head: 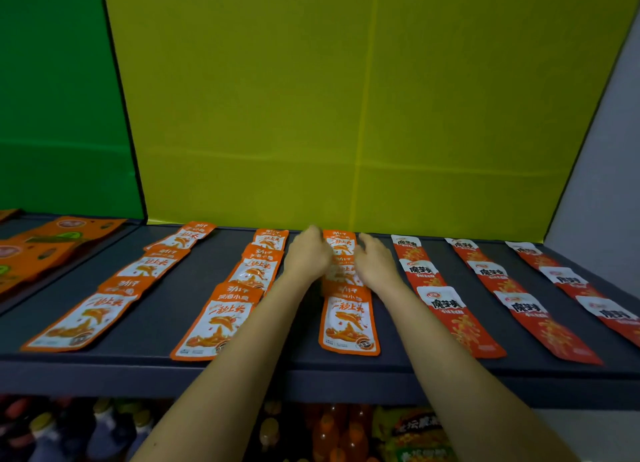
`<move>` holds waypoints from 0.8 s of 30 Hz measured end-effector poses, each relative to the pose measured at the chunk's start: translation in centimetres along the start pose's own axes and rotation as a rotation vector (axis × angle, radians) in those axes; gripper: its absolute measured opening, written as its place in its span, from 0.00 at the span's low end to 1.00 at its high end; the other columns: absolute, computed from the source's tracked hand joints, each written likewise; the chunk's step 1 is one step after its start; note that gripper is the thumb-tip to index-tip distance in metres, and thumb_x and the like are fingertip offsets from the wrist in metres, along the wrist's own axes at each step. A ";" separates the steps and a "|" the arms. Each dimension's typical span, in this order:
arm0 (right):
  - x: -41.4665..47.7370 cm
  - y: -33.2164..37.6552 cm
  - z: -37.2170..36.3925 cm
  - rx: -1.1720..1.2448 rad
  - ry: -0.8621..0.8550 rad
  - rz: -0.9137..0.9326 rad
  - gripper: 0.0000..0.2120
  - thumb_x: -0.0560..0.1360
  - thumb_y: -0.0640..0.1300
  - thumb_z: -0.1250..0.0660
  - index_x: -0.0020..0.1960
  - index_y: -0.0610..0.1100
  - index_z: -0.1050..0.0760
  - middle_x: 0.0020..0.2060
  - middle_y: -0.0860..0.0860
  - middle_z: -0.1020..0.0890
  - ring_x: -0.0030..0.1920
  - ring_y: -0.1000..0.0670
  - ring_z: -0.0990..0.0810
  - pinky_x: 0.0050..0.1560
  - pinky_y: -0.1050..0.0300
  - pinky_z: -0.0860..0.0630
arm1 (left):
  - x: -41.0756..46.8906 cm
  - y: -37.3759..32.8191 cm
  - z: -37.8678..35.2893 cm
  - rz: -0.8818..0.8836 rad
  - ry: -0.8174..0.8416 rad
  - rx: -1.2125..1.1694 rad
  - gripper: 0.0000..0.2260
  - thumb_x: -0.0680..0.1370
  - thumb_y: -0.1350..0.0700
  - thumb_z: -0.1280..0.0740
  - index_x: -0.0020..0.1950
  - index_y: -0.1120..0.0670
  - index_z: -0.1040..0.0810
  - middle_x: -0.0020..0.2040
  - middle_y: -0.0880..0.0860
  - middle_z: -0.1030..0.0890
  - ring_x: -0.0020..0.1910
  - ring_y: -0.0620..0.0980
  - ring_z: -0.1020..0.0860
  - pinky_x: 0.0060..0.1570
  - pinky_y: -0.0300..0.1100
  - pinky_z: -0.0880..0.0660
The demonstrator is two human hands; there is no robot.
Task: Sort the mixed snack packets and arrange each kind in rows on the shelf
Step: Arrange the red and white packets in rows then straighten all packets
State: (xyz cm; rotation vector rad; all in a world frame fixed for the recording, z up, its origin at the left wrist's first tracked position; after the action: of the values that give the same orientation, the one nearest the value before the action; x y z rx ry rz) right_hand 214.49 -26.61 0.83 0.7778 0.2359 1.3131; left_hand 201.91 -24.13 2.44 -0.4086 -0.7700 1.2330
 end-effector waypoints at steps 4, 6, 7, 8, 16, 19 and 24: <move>-0.6 3.9 0.6 0.039 0.035 0.093 0.21 0.80 0.38 0.47 0.72 0.37 0.38 0.71 0.41 0.33 0.71 0.43 0.35 0.68 0.53 0.38 | 0.6 -1.2 6.2 -0.125 -0.055 -0.092 0.14 0.78 0.64 0.44 0.60 0.63 0.24 0.60 0.62 0.22 0.60 0.59 0.24 0.58 0.47 0.29; -0.9 6.4 0.3 0.065 0.083 0.120 0.21 0.80 0.38 0.48 0.73 0.37 0.39 0.72 0.42 0.34 0.72 0.43 0.36 0.69 0.53 0.39 | 1.2 0.9 9.0 -0.116 -0.070 -0.093 0.13 0.78 0.65 0.44 0.59 0.64 0.24 0.59 0.62 0.21 0.59 0.60 0.24 0.57 0.47 0.29; -1.0 7.8 0.1 0.069 0.097 0.128 0.21 0.80 0.38 0.47 0.72 0.37 0.39 0.72 0.41 0.34 0.71 0.43 0.35 0.69 0.53 0.38 | 1.5 2.7 10.1 -0.086 -0.071 -0.087 0.13 0.78 0.65 0.44 0.59 0.65 0.24 0.59 0.63 0.21 0.59 0.61 0.24 0.58 0.48 0.29; -0.9 8.8 -0.4 0.069 0.109 0.124 0.21 0.80 0.38 0.47 0.72 0.37 0.39 0.71 0.41 0.34 0.71 0.43 0.35 0.68 0.53 0.38 | 1.8 4.6 10.9 -0.051 -0.067 -0.075 0.13 0.78 0.65 0.43 0.59 0.65 0.24 0.60 0.64 0.22 0.60 0.61 0.25 0.59 0.49 0.29; -2.2 9.9 -9.2 -0.021 0.245 -0.126 0.15 0.78 0.38 0.44 0.61 0.32 0.29 0.63 0.36 0.26 0.64 0.39 0.27 0.56 0.54 0.29 | -0.4 13.0 8.0 0.072 0.119 0.075 0.13 0.79 0.53 0.46 0.48 0.62 0.30 0.59 0.69 0.25 0.59 0.64 0.27 0.52 0.48 0.32; -3.0 9.3 -10.1 -0.108 0.178 -0.152 0.18 0.79 0.41 0.46 0.66 0.33 0.35 0.66 0.37 0.29 0.67 0.38 0.30 0.65 0.49 0.34 | -0.7 12.9 6.8 0.030 0.154 0.073 0.08 0.81 0.54 0.46 0.48 0.59 0.37 0.60 0.66 0.25 0.60 0.63 0.28 0.52 0.48 0.32; -3.0 9.6 -10.5 -0.116 0.114 -0.117 0.17 0.80 0.42 0.48 0.64 0.35 0.33 0.64 0.38 0.27 0.65 0.38 0.29 0.65 0.47 0.34 | -0.3 12.6 6.0 -0.007 0.203 0.079 0.14 0.81 0.53 0.47 0.57 0.64 0.33 0.61 0.66 0.27 0.61 0.63 0.29 0.54 0.50 0.32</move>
State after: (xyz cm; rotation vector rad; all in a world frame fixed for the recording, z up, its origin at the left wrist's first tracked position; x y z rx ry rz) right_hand 200.28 -24.95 -1.55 0.5833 0.2888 1.2499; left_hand 188.97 -21.26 -1.85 -0.4578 -0.5472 1.1906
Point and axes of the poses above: each hand's wrist, its own x-axis towards the middle knuckle, its own z-axis out of the back of the hand, y = z × x, the point moved 10 cm from there along x, towards the middle knuckle
